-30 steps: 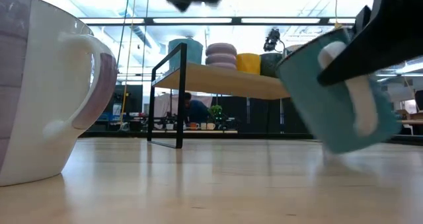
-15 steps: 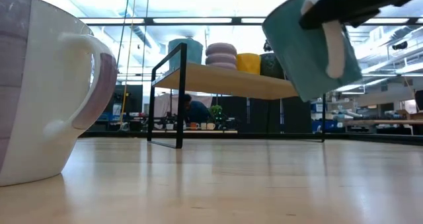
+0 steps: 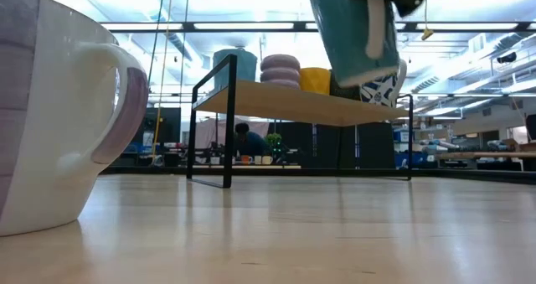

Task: Place coffee mugs
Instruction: Put the light green mug on the shelf

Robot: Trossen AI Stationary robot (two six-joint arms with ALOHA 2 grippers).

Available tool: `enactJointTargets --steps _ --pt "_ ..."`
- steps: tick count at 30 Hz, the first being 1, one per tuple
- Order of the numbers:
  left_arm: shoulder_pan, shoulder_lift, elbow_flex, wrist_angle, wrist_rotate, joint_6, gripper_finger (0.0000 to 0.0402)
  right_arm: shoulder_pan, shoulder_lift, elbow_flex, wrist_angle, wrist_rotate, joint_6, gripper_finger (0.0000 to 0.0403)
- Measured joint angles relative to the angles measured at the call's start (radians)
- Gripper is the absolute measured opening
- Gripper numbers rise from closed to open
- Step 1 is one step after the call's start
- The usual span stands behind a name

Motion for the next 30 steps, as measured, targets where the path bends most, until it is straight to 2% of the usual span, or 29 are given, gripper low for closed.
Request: enactJointTargets --steps 7,15,21,30 --pt "0.007 0.000 0.000 0.001 0.000 0.001 0.0142 -0.149 -0.108 -0.066 0.104 -0.168 -0.144 0.0038" --pt "0.006 0.001 0.000 -0.009 0.000 0.008 0.0142 -0.299 -0.165 -0.120 0.240 -0.357 -0.262 0.0038" --pt "0.007 0.001 0.000 -0.014 0.000 0.019 0.0142 -0.448 -0.157 -0.146 0.274 -0.529 -0.231 0.0038" --pt "0.007 0.001 0.000 -0.015 0.000 0.026 0.0142 -0.605 -0.160 -0.156 0.269 -0.655 -0.202 0.0038"
